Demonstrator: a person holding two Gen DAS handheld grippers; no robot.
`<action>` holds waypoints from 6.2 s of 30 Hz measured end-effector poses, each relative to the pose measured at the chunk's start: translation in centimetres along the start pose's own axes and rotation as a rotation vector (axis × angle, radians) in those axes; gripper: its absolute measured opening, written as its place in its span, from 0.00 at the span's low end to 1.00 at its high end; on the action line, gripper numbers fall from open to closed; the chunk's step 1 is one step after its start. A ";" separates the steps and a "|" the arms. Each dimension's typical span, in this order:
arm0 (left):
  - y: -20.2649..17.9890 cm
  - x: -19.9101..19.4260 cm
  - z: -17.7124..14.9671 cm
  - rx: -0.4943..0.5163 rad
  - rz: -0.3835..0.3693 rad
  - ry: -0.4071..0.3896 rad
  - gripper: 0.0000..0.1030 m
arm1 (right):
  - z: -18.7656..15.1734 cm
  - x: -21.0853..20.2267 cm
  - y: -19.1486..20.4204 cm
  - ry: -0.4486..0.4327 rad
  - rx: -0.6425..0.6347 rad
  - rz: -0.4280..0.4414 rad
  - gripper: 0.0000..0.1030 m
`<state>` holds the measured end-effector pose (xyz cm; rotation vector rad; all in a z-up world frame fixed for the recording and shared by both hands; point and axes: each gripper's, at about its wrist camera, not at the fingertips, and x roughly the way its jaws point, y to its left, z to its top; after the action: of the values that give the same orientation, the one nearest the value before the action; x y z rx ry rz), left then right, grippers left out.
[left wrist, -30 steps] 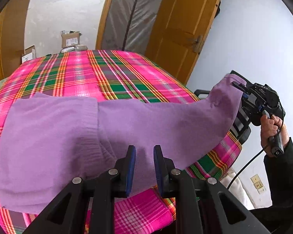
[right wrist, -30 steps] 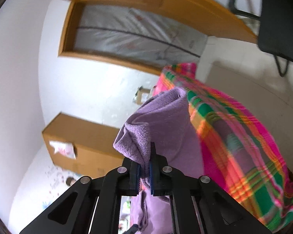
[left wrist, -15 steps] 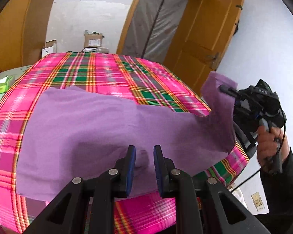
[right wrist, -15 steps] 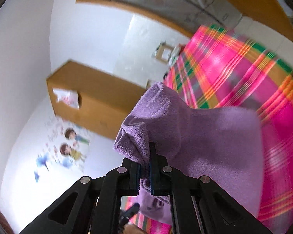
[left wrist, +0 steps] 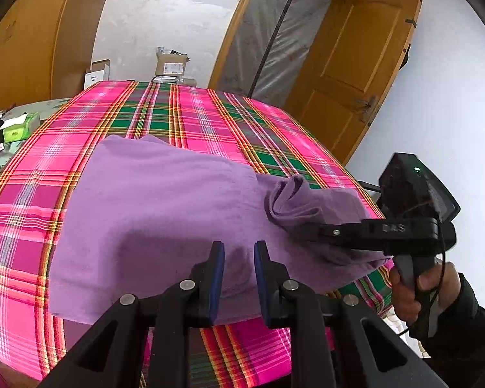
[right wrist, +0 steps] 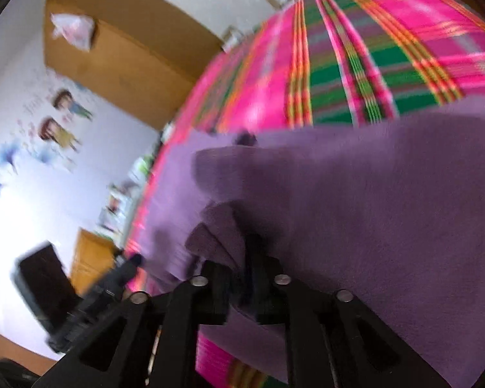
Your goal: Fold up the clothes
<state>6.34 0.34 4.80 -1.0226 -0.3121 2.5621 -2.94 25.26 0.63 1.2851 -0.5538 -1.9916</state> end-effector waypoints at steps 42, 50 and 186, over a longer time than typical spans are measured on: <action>-8.5 10.4 5.4 0.205 -0.044 0.126 0.19 | 3.7 -9.0 -11.0 -0.317 0.164 -0.130 0.18; -5.3 13.3 5.4 0.125 0.007 0.185 0.17 | 3.7 -9.6 -13.6 -0.339 0.253 -0.075 0.00; 1.4 1.3 0.0 0.001 0.313 0.052 0.23 | -2.1 -11.7 -6.2 -0.362 -0.144 -0.262 0.42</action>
<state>5.11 -0.41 3.55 -1.2200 -0.1462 2.8019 0.09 38.15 2.77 0.9528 -0.4141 -2.4580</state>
